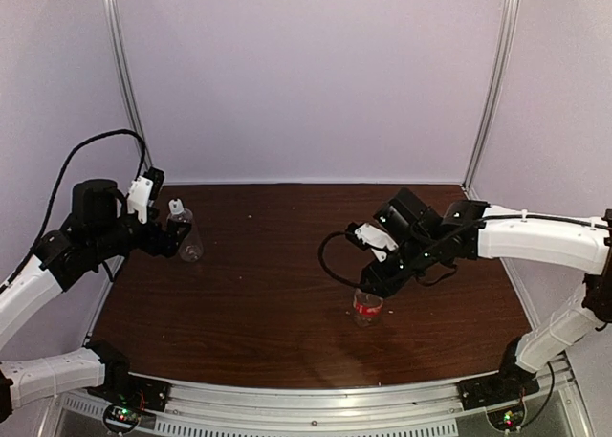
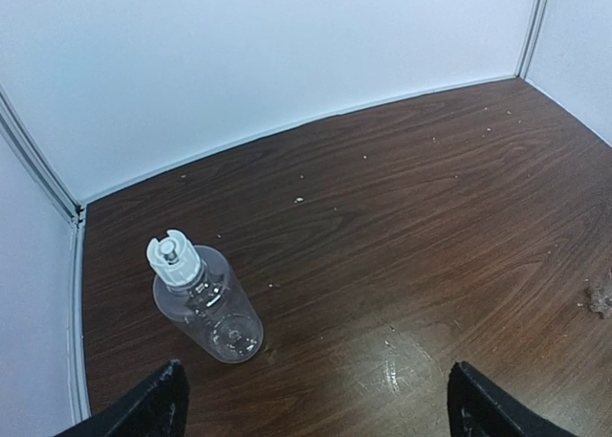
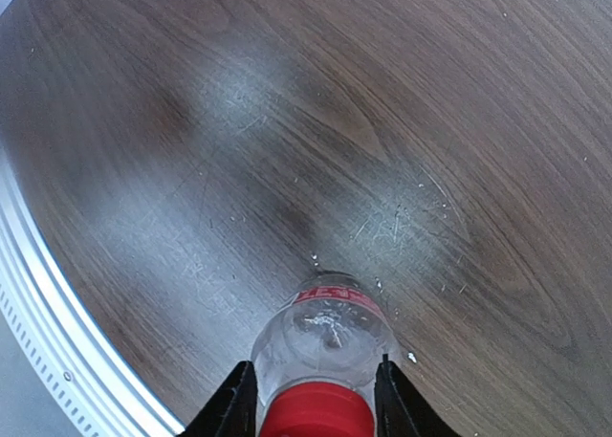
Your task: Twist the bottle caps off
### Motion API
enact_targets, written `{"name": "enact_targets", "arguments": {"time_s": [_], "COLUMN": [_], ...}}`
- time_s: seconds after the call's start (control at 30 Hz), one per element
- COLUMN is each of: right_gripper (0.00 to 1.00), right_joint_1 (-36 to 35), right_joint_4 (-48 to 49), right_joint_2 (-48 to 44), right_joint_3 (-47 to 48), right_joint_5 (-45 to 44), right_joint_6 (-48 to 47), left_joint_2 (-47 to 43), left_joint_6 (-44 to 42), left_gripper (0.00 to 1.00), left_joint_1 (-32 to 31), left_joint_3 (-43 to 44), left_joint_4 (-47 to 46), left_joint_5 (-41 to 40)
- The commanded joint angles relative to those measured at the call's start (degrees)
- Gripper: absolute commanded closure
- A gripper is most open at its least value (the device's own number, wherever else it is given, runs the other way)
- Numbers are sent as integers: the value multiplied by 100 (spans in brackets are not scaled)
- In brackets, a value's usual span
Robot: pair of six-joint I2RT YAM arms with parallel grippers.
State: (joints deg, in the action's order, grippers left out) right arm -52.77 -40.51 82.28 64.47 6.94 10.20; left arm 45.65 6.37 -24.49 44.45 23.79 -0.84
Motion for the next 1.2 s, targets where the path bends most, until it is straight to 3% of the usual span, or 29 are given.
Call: {"name": "enact_targets", "arguments": {"time_s": [0.0, 0.17, 0.43, 0.63, 0.97, 1.17], "right_gripper": [62, 76, 86, 90, 94, 95], "right_joint_1": [-57, -67, -62, 28, 394, 443], "right_joint_4": [-111, -209, -349, -445, -373, -144], "right_joint_2": [-21, -95, -272, -206, 281, 464], "right_joint_3": [181, 320, 781, 1594, 2804, 2939], "right_joint_5": [52, 4, -53, 303, 1772, 2389], "right_joint_6": [-31, -52, -269, -652, -620, -396], "left_joint_2": [48, 57, 284, 569, 1807, 2394], "left_joint_6": [58, 135, 123, 107, -190, -245], "left_gripper": [5, 5, 7, 7, 7, 7], "left_joint_1": [-42, -97, -490, -1328, -3176, -3529], "left_joint_3": [11, 104, 270, 292, 342, 453], "left_joint_4": [-298, -305, -533, -1174, -2683, -3506], "left_joint_5": [257, 180, 455, 889, 172, 170]}}
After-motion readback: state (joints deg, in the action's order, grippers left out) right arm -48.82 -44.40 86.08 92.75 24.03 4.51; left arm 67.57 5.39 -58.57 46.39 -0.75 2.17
